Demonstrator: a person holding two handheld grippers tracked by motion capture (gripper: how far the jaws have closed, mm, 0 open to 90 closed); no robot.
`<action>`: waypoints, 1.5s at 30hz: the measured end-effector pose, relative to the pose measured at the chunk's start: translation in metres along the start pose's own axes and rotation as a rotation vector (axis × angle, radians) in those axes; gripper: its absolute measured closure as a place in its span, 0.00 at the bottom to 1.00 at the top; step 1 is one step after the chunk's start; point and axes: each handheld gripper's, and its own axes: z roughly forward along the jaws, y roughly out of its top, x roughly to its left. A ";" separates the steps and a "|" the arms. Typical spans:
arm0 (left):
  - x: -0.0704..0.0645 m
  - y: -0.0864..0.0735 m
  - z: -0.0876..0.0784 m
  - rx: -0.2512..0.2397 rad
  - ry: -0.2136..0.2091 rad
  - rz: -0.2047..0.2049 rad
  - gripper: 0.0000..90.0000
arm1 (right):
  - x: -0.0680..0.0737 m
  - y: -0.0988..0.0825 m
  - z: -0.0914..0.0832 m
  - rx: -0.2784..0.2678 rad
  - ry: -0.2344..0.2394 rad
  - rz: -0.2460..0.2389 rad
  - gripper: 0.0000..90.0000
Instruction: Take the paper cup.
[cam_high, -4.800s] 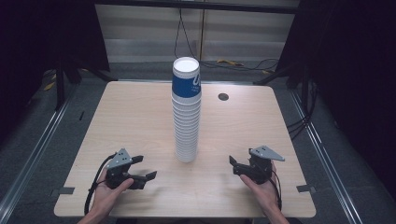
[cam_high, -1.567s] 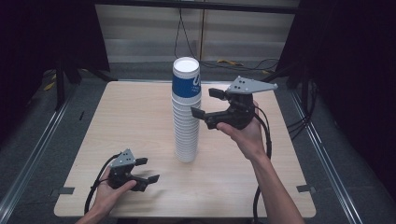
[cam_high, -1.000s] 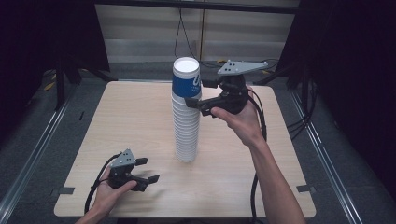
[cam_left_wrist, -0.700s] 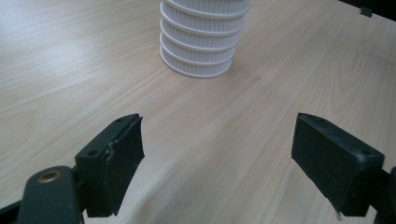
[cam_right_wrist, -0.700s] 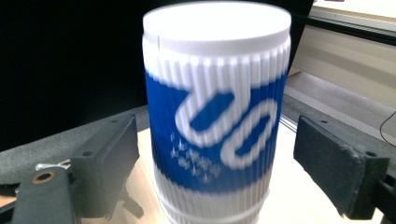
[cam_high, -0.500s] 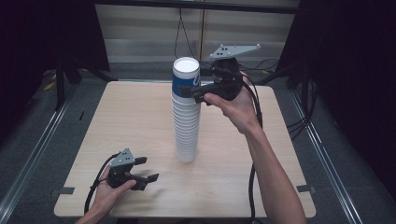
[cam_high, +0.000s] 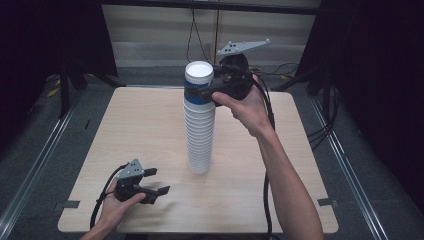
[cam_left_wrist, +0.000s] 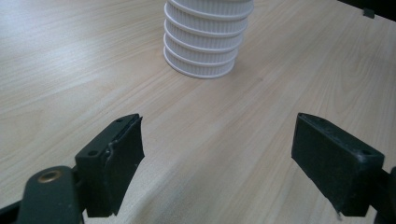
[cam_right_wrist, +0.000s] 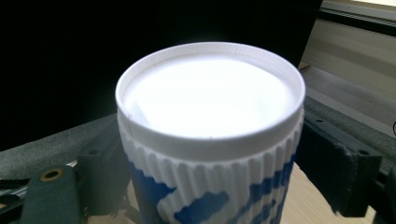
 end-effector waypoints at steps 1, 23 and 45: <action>0.000 0.000 0.000 0.001 0.001 0.000 0.19 | 0.001 0.001 0.000 0.004 0.000 -0.006 0.22; 0.000 0.000 -0.001 -0.002 0.001 -0.005 0.20 | 0.004 0.003 -0.004 -0.051 0.003 -0.006 0.28; -0.001 0.000 0.000 0.003 -0.004 -0.003 0.20 | -0.001 0.007 -0.013 -0.160 0.021 0.055 0.29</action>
